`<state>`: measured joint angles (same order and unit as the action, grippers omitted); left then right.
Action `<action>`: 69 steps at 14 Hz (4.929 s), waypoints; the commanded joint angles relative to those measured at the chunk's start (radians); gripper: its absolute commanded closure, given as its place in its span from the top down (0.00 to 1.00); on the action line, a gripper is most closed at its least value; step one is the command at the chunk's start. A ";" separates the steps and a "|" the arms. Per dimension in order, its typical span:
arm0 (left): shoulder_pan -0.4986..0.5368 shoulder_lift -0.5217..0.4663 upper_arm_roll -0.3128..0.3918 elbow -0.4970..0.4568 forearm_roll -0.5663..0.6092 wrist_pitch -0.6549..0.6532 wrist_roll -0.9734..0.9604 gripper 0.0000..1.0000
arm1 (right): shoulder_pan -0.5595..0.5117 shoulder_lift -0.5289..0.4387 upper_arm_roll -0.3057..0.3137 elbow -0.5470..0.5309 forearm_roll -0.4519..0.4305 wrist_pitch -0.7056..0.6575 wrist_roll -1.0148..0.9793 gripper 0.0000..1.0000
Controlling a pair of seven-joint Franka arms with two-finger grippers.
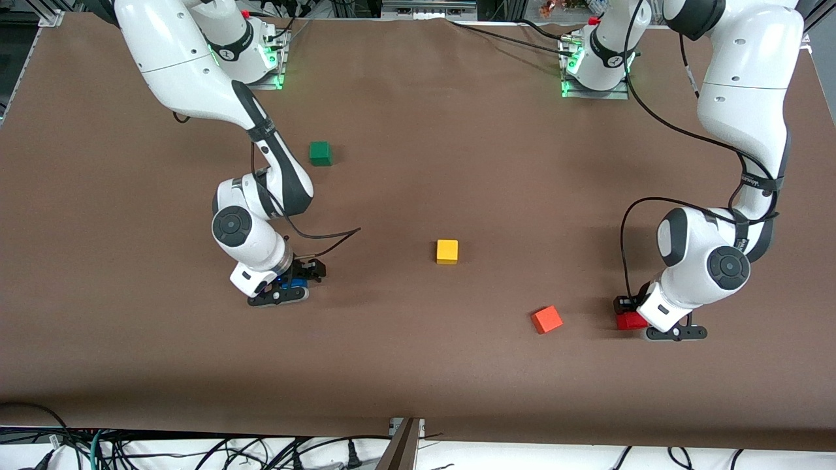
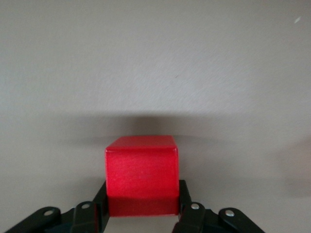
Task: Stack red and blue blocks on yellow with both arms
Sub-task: 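Grasp the red cube with the left gripper while the right gripper grasps blue, then carry the red cube over the yellow cube with the left gripper, then lower the red cube onto the yellow cube with the left gripper, then open the left gripper and withdraw while the right gripper brings blue over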
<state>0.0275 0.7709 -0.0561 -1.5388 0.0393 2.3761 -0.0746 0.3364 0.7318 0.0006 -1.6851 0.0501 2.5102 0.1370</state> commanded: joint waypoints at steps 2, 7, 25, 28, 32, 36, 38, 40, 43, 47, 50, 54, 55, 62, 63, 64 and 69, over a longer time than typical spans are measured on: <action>-0.089 -0.024 -0.011 0.051 0.011 -0.047 -0.089 0.00 | -0.003 -0.049 -0.001 -0.082 0.014 0.018 -0.020 0.73; -0.196 -0.103 -0.117 0.063 0.022 -0.201 -0.301 0.00 | -0.005 -0.086 -0.002 -0.055 0.013 -0.028 -0.030 0.21; -0.455 -0.055 -0.225 0.051 0.188 -0.195 -0.533 0.00 | -0.008 -0.046 -0.005 0.194 -0.012 -0.226 -0.083 0.19; -0.465 -0.045 -0.225 0.051 0.188 -0.181 -0.568 0.00 | -0.008 -0.046 -0.007 0.194 -0.013 -0.226 -0.085 0.20; -0.474 -0.041 -0.225 0.049 0.188 -0.181 -0.596 0.00 | -0.007 -0.046 -0.007 0.194 -0.022 -0.226 -0.083 0.20; -0.477 -0.036 -0.225 0.049 0.189 -0.181 -0.608 0.10 | -0.005 -0.046 -0.007 0.193 -0.022 -0.226 -0.082 0.20; -0.477 -0.035 -0.225 0.051 0.186 -0.181 -0.610 0.16 | -0.005 -0.046 -0.007 0.194 -0.022 -0.226 -0.082 0.20; -0.477 -0.035 -0.225 0.051 0.186 -0.181 -0.623 0.16 | -0.005 -0.048 -0.007 0.193 -0.022 -0.226 -0.080 0.20; -0.477 -0.033 -0.225 0.051 0.186 -0.181 -0.633 0.18 | -0.003 -0.048 -0.005 0.194 -0.022 -0.226 -0.079 0.20; -0.477 -0.024 -0.225 0.051 0.185 -0.160 -0.633 0.20 | 0.001 -0.052 -0.005 0.194 -0.022 -0.228 -0.071 0.20; -0.475 -0.024 -0.225 0.051 0.186 -0.159 -0.631 0.73 | 0.032 -0.055 -0.005 0.194 -0.021 -0.231 -0.050 0.20; -0.457 -0.045 -0.225 0.051 0.185 -0.170 -0.623 1.00 | 0.055 -0.080 -0.005 0.199 -0.019 -0.295 -0.008 0.20; -0.448 -0.071 -0.225 0.049 0.182 -0.185 -0.623 1.00 | 0.061 -0.084 -0.001 0.215 -0.019 -0.306 -0.007 0.20; -0.240 -0.359 -0.214 0.039 0.166 -0.438 -0.619 1.00 | 0.179 -0.077 -0.001 0.318 -0.016 -0.398 0.224 0.20; -0.195 -0.408 -0.205 0.039 0.166 -0.512 -0.617 1.00 | 0.214 -0.072 -0.001 0.326 -0.019 -0.398 0.280 0.20; -0.152 -0.454 -0.193 0.039 0.166 -0.573 -0.613 1.00 | 0.248 -0.057 -0.002 0.350 -0.021 -0.399 0.338 0.20; -0.098 -0.576 -0.046 0.055 0.145 -0.696 -0.198 1.00 | 0.397 0.069 -0.008 0.565 -0.024 -0.478 0.637 0.20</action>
<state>-0.0694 0.2321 -0.1450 -1.4605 0.1962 1.6984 -0.4017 0.6874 0.7202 0.0034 -1.2620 0.0402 2.0875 0.6709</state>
